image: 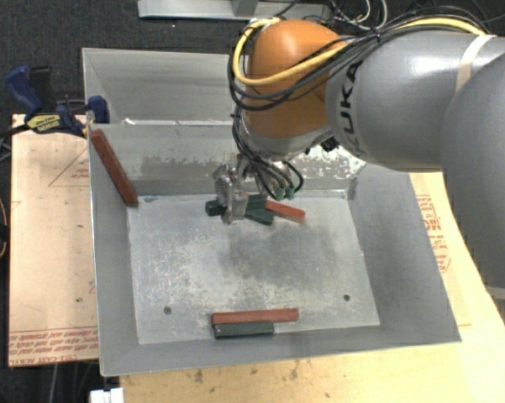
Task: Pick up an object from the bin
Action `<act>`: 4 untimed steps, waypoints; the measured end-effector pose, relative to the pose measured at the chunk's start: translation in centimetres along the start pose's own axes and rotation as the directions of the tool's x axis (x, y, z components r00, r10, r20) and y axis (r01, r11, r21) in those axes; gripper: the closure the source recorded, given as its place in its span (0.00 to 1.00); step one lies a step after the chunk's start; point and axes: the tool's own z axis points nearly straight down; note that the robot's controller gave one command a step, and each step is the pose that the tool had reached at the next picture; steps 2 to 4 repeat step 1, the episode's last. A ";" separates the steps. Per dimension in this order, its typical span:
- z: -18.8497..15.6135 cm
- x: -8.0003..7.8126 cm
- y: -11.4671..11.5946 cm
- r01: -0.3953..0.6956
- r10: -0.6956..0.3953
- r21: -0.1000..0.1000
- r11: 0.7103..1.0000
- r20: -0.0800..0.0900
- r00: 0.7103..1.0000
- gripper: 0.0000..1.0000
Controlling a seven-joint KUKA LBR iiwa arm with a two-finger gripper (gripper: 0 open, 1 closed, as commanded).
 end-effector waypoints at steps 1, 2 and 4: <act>-1.6 0.3 -0.4 0.078 -0.078 -0.001 0.997 -0.007 0.997 1.00; -1.6 0.3 -0.4 0.078 -0.078 -0.001 0.997 -0.007 0.997 1.00; -1.6 0.3 -0.4 0.078 -0.078 -0.001 0.997 -0.007 0.997 1.00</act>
Offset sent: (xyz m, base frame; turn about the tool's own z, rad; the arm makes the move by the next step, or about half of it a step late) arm -0.0321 -0.0046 0.1320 0.0947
